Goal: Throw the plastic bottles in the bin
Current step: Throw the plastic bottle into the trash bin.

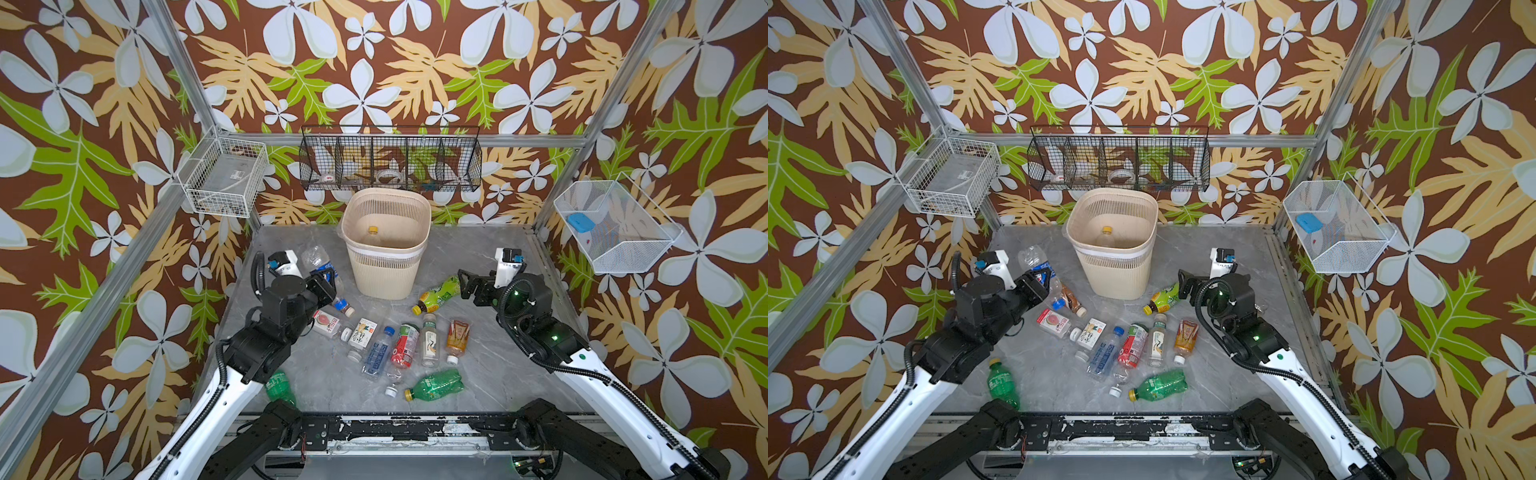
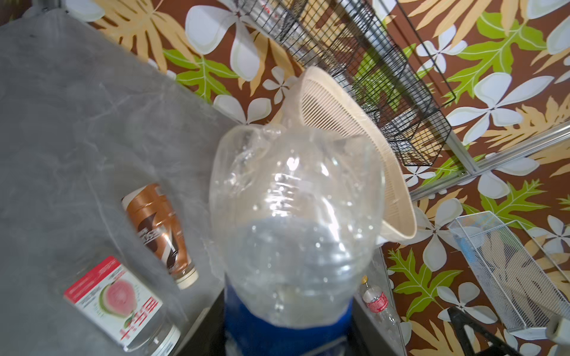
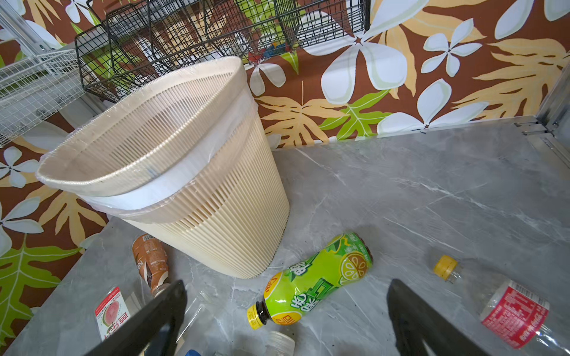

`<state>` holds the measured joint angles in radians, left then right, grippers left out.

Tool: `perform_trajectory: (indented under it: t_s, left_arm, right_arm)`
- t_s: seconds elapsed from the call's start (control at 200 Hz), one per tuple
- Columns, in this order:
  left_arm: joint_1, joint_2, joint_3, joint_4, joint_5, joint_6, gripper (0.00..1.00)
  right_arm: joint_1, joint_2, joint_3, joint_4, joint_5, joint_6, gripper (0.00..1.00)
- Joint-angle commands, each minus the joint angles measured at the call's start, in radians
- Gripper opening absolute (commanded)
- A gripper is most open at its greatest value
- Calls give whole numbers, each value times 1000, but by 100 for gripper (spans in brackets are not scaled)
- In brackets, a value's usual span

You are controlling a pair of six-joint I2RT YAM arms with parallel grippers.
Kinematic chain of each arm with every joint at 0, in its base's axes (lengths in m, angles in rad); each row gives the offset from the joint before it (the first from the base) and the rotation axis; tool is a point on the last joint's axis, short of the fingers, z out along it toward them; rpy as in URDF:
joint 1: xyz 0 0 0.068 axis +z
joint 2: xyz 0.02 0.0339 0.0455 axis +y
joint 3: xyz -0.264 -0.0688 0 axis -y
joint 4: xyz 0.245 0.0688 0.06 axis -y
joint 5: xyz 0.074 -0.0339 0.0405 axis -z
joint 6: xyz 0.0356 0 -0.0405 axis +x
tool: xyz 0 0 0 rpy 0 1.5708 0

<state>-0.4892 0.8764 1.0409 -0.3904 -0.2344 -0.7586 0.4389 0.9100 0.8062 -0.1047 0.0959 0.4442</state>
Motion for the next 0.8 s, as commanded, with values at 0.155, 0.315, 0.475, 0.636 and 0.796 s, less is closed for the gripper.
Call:
perform_trajectory:
  t_s: [0.155, 0.315, 0.475, 0.636, 0.796]
  left_arm:
    - [0, 360, 321, 265, 87, 241, 42]
    - [-2, 562, 513, 278, 54, 341, 42]
    - [-2, 674, 591, 260, 20, 370, 42]
    - [-2, 696, 579, 266, -19, 378, 43]
    - [-1, 700, 568, 268, -19, 368, 43]
  right_arm:
    - [1, -15, 29, -39, 41, -7, 100]
    - [0, -33, 37, -64, 60, -14, 100]
    - [1, -40, 41, -79, 75, -19, 99]
    - [1, -38, 48, -82, 76, -27, 100]
    - [0, -32, 50, -78, 70, -27, 100]
